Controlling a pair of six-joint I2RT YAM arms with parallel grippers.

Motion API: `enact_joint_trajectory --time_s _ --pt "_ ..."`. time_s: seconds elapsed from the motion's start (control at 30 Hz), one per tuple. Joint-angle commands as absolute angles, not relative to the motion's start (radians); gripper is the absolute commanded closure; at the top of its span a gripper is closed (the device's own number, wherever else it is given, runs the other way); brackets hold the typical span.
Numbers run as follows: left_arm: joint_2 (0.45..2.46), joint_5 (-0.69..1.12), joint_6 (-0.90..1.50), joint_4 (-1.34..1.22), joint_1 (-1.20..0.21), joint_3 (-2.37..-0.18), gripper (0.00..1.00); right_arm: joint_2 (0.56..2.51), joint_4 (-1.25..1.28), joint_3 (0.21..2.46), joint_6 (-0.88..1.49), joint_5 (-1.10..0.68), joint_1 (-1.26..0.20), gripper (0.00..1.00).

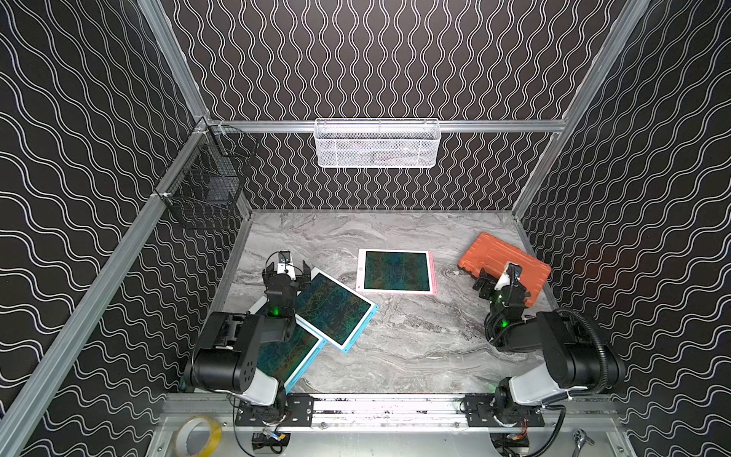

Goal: Place the stylus back onto the writing tablet
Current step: Reset both arms

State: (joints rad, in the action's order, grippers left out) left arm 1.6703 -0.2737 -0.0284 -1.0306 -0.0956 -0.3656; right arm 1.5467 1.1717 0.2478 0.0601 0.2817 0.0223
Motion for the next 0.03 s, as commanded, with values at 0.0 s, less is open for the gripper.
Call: enact_joint_trajectory --time_s 0.0 --pt "1.665 -0.263 -0.043 -1.071 -0.095 -0.355 0.01 1.534 1.225 0.236 0.060 0.287 0.022 0.00"
